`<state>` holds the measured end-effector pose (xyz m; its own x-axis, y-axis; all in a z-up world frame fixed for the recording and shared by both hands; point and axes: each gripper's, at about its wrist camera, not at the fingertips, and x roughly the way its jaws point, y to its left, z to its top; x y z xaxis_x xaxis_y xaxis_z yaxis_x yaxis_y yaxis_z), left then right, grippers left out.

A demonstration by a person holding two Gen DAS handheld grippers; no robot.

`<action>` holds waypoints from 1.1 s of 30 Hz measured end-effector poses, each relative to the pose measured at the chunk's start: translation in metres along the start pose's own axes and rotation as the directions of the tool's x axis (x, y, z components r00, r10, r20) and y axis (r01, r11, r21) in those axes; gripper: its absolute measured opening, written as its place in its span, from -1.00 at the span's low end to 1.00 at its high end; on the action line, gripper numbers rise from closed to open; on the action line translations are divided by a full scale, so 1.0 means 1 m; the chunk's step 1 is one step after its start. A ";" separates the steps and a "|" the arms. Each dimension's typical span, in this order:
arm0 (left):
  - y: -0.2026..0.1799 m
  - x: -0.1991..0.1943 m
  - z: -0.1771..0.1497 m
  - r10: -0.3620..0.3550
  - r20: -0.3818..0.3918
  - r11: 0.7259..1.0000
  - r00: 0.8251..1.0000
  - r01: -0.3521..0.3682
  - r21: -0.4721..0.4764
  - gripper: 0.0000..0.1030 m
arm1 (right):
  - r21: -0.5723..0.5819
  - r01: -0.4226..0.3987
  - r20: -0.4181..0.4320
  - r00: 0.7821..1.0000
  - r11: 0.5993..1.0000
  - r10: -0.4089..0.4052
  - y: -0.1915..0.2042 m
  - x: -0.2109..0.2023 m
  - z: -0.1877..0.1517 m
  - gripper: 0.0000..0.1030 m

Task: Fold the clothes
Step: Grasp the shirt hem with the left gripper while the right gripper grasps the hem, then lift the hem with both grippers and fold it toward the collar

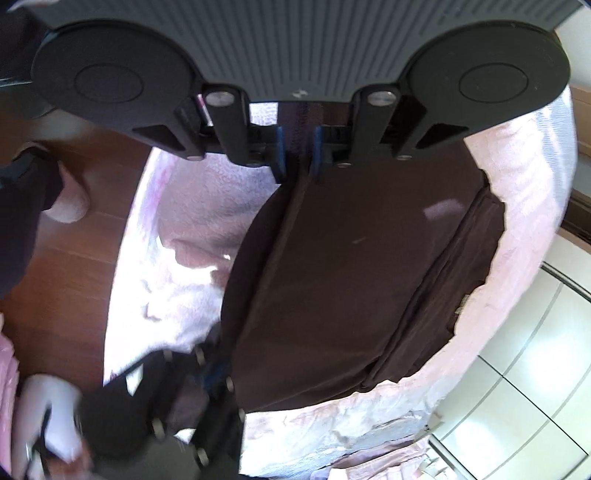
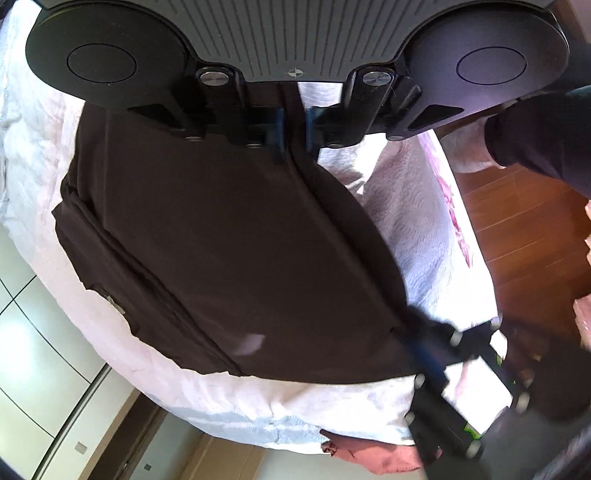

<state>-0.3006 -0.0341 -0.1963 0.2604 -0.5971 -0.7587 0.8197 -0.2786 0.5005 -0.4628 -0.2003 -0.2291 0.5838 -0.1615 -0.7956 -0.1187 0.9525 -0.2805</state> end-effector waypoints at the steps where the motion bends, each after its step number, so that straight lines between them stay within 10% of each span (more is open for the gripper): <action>1: -0.005 0.002 -0.001 0.017 -0.005 1.000 1.000 -0.017 0.004 -0.24 | 0.003 -0.004 0.003 1.000 1.000 0.004 -0.003 -0.005 0.002 -0.89; 17: -0.032 0.039 0.006 0.235 -0.053 0.972 0.971 -0.234 0.013 0.08 | 0.138 -0.031 0.049 0.999 0.990 0.025 -0.034 -0.040 0.035 -0.92; 22: -0.021 0.033 -0.003 0.249 -0.109 0.968 0.962 -0.249 0.010 -0.81 | 0.123 -0.024 0.044 0.999 0.992 0.018 -0.024 -0.037 0.030 -0.93; 33: 0.016 -0.014 -0.011 0.158 -0.052 0.987 0.986 -0.159 -0.024 -0.87 | -0.078 0.084 0.041 0.996 0.993 -0.081 0.023 -0.001 -0.030 -0.85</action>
<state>-0.2853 -0.0222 -0.1820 0.4123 -0.5939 -0.6909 0.7797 -0.1622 0.6048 -0.4904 -0.1858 -0.2506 0.6238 -0.2279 -0.7476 -0.1309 0.9126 -0.3874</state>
